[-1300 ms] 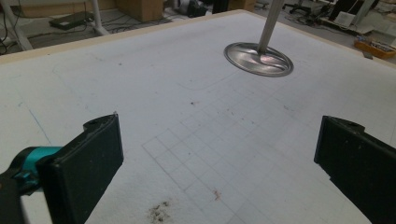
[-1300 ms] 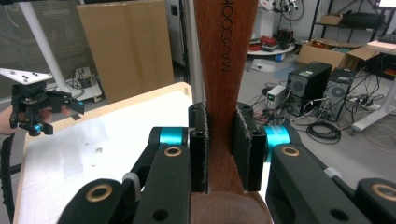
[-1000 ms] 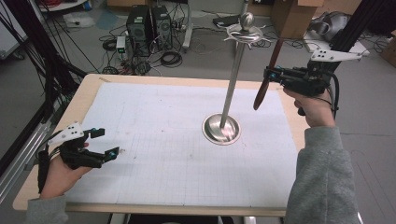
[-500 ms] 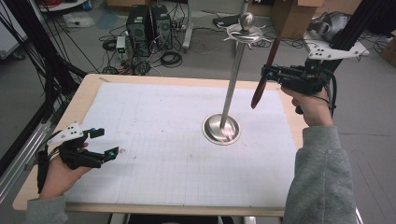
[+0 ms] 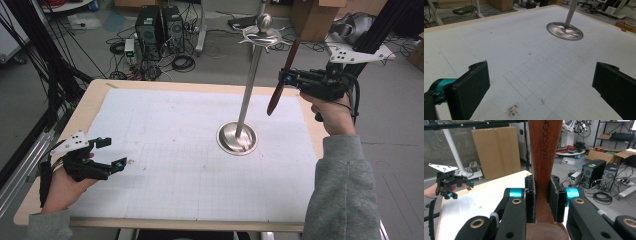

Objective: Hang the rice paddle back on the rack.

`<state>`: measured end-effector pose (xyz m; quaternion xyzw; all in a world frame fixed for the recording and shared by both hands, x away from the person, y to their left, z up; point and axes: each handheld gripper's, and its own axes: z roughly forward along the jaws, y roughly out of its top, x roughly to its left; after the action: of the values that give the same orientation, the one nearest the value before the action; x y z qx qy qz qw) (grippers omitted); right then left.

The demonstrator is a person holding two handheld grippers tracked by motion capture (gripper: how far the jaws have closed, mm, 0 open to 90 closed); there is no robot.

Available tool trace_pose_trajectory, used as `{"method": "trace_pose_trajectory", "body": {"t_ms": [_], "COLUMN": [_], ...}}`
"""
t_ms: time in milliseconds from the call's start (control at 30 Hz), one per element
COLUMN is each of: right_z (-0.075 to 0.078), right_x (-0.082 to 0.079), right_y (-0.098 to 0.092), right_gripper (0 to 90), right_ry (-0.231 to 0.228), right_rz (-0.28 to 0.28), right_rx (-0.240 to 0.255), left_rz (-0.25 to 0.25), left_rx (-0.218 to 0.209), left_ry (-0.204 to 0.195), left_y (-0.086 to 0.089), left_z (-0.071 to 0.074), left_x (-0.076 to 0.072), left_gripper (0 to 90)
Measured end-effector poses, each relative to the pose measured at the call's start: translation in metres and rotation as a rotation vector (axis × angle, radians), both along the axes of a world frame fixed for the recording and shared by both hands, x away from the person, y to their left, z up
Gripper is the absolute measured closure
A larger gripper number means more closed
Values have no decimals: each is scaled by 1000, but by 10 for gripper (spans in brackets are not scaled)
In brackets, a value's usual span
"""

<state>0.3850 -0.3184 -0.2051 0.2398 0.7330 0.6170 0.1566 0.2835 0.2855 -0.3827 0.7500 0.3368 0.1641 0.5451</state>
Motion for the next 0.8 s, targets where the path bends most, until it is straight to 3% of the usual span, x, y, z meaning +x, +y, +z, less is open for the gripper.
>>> {"method": "trace_pose_trajectory", "body": {"t_ms": [800], "right_z": [-1], "right_x": [6], "right_y": [7], "right_gripper": [777], "right_ry": [9], "right_rz": [0], "right_rx": [-18], "left_rz": [4], "left_rx": [-5], "left_ry": [1], "left_y": [1], "left_z": [0], "left_x": [-1], "left_gripper": [18]}}
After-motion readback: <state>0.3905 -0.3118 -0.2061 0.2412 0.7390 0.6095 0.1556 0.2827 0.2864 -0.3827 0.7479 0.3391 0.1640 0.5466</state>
